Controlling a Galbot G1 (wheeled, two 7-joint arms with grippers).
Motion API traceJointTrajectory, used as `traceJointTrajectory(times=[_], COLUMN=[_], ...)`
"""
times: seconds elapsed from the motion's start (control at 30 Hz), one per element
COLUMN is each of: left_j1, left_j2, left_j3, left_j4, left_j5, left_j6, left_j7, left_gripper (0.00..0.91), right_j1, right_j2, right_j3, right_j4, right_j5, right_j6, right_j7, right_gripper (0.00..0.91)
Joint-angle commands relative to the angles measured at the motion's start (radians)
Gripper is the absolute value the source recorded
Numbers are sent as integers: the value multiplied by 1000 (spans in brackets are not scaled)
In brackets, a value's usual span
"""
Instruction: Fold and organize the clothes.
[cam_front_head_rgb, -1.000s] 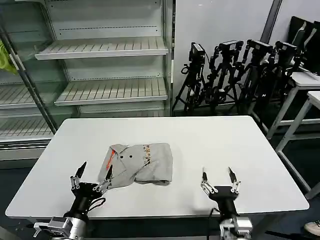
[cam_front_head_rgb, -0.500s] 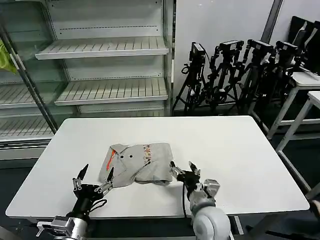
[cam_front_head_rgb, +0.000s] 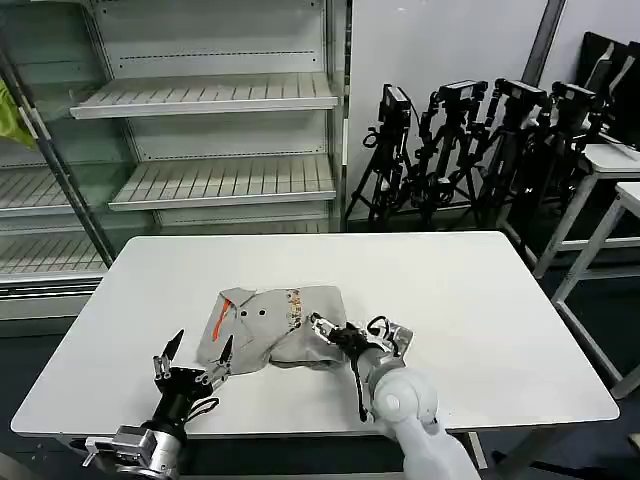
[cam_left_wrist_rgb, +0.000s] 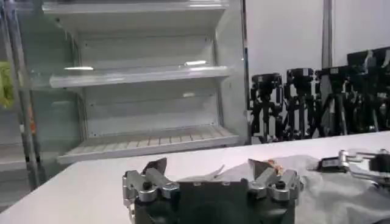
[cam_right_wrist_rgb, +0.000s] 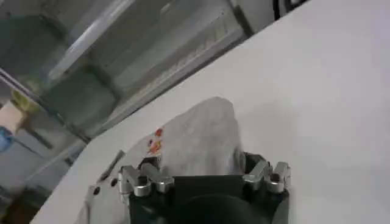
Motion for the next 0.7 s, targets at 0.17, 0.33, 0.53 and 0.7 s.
traceJointTrajectory(times=[0.17, 0.33, 0.53, 0.7], left_j1=[-14, -23, -28, -28], left_j2=[4, 6, 2, 0], left_j3=[-1, -2, 0, 0], left_j4=[13, 18, 21, 21], left_j5=[-13, -19, -19, -19], left_j6=[7, 11, 12, 11], left_j7=[0, 0, 0, 0], left_gripper=[907, 907, 907, 907], right_j1=[123, 110, 101, 86], right_j2=[-118, -135, -149, -167], right_j3=[-71, -79, -70, -56], right_j4=[-63, -55, -41, -37], right_j5=[393, 395, 391, 389], right_j6=[-22, -20, -20, -19], right_j7=[92, 96, 90, 81], right_gripper=[0, 0, 0, 0])
